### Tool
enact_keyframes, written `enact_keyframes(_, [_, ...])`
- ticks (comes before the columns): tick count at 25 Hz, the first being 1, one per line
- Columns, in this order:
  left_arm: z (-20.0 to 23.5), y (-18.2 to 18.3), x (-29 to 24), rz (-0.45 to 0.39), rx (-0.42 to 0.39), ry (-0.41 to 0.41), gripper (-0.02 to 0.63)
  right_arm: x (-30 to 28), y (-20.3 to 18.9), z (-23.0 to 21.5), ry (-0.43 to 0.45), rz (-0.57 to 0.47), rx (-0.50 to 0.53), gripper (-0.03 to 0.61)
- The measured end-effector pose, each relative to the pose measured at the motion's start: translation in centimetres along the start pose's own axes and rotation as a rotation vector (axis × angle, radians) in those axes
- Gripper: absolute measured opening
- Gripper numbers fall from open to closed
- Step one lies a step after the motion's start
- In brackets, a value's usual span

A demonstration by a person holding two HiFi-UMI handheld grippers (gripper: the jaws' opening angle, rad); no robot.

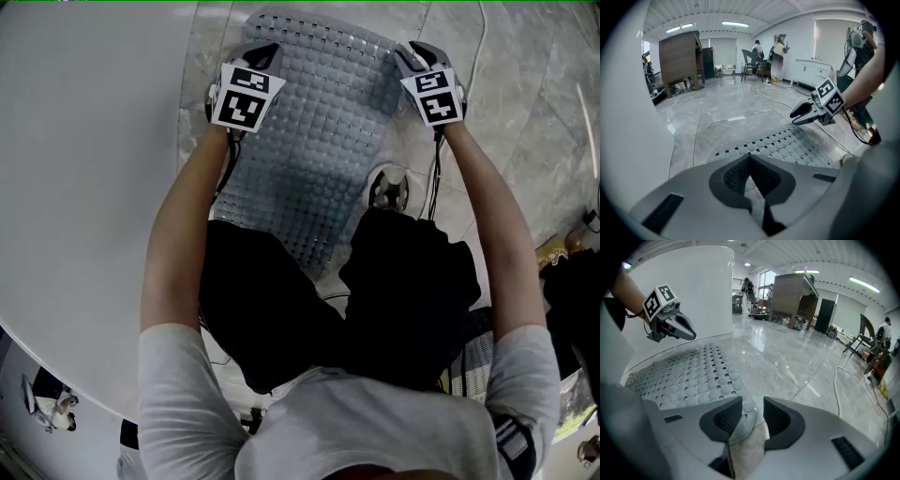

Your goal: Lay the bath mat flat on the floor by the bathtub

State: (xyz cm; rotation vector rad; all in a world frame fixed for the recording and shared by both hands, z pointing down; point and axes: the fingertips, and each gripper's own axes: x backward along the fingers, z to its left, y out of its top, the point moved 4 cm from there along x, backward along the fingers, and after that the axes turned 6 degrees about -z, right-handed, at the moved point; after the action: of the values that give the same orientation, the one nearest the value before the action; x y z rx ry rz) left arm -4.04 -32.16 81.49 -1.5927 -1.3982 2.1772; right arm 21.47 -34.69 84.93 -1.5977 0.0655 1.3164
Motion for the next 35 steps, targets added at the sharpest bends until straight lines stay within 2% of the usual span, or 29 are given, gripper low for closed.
enact_keyframes(7, [-1.4,-0.7,0.2,0.004,-0.064,-0.062,0.012,1.6,2.1,2.5,0.025,-0.086,0.009,0.13])
enact_keyframes(8, [-1.0,-0.7,0.1,-0.004,-0.053,-0.057,0.012,1.5,2.6,3.2,0.03,-0.108,0.013,0.106])
enact_keyframes(9, [-0.5,-0.7,0.1,-0.011,-0.04,-0.051,0.012,1.5,3.2,4.0,0.04,-0.132,0.016,0.045])
enact_keyframes(10, [-0.2,-0.9,0.2,-0.013,-0.032,-0.049,0.012,1.5,3.8,5.1,0.054,-0.153,0.017,0.017])
enact_keyframes(15, [0.5,-1.7,1.7,0.001,-0.065,-0.051,0.012,1.2,7.3,9.4,0.128,-0.214,0.003,0.008])
enact_keyframes(18, [0.4,-0.8,3.5,-0.019,-0.017,-0.043,0.012,2.3,9.9,11.0,0.14,-0.238,0.013,0.006])
enact_keyframes(22, [-1.0,0.5,6.1,-0.011,0.052,-0.018,0.012,5.6,13.5,10.5,0.147,-0.244,0.047,0.006])
enact_keyframes(26, [-4.3,1.7,10.0,0.03,0.089,-0.031,0.012,9.1,15.7,9.8,0.181,-0.139,0.167,0.006])
enact_keyframes(29, [-6.7,1.3,14.1,0.061,0.251,0.0,0.012,12.3,15.7,9.9,0.204,-0.054,0.244,0.006])
enact_keyframes(31, [-7.3,1.7,16.9,0.069,0.319,0.035,0.012,14.7,15.8,9.9,0.214,-0.021,0.243,0.006])
enact_keyframes(35, [-8.7,3.2,23.2,0.113,0.368,0.088,0.012,20.2,16.9,11.9,0.31,0.056,0.24,0.006])
